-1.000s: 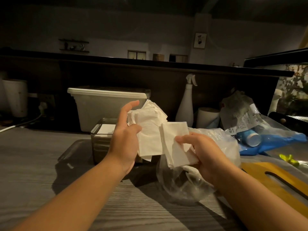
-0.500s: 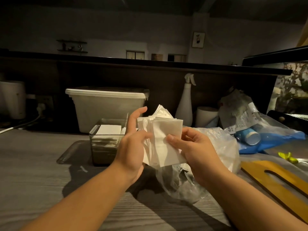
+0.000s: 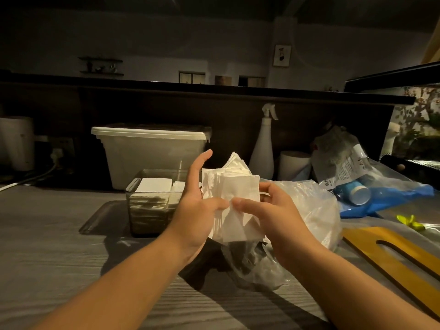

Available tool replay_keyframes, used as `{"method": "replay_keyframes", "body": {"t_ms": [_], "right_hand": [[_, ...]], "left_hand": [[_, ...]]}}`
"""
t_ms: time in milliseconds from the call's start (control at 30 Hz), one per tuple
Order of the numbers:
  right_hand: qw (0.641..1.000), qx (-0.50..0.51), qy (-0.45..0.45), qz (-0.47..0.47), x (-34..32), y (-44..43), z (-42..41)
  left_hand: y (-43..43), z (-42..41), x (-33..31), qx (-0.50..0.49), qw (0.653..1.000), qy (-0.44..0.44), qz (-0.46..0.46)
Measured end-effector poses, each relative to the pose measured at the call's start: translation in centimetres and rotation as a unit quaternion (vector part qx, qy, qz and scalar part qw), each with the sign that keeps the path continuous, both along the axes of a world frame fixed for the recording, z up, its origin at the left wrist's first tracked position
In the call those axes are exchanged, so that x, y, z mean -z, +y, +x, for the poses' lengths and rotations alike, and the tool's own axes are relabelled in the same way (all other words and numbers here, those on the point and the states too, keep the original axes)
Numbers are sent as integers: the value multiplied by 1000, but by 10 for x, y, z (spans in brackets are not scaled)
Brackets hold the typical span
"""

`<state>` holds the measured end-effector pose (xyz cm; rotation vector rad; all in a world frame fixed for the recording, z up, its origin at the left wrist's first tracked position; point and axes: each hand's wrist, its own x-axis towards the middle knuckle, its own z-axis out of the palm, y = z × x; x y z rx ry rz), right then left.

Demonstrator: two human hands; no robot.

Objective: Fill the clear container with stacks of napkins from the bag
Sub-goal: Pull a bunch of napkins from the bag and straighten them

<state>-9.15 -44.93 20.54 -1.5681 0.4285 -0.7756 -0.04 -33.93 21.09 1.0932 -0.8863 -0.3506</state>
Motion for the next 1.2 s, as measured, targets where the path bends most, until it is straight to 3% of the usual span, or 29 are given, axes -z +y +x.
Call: {"method": "replay_keyframes", "body": {"t_ms": [200, 433, 1200], "right_hand": [[999, -9, -14, 33, -1, -3, -1], [995, -44, -28, 85, -5, -12, -3], [999, -44, -30, 1, -5, -4, -4]], "left_hand": [[3, 6, -3, 20, 994, 109, -14], [5, 8, -10, -7, 992, 123, -8], [3, 10, -1, -21, 999, 25, 25]]}}
